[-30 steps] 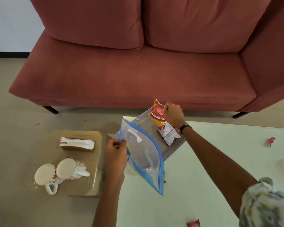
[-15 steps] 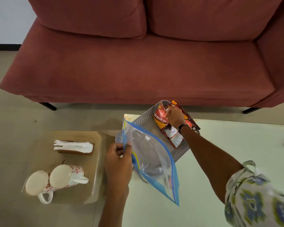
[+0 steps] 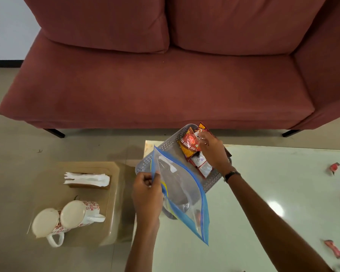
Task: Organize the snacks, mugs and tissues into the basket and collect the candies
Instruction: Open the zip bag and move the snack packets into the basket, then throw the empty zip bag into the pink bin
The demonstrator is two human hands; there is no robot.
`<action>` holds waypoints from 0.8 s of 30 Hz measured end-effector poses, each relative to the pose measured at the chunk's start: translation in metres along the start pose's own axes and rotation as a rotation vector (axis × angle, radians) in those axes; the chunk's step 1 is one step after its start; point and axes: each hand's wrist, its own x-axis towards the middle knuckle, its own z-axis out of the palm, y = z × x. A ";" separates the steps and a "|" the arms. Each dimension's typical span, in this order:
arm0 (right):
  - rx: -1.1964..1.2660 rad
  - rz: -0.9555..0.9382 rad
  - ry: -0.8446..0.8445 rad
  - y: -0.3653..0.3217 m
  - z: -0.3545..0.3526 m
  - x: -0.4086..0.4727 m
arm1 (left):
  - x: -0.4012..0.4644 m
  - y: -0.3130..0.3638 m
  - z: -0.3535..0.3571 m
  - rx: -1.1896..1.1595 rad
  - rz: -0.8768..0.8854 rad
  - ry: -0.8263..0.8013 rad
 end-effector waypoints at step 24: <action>0.129 0.025 0.490 -0.005 -0.200 -0.268 | -0.194 0.062 0.097 -0.176 0.164 -0.465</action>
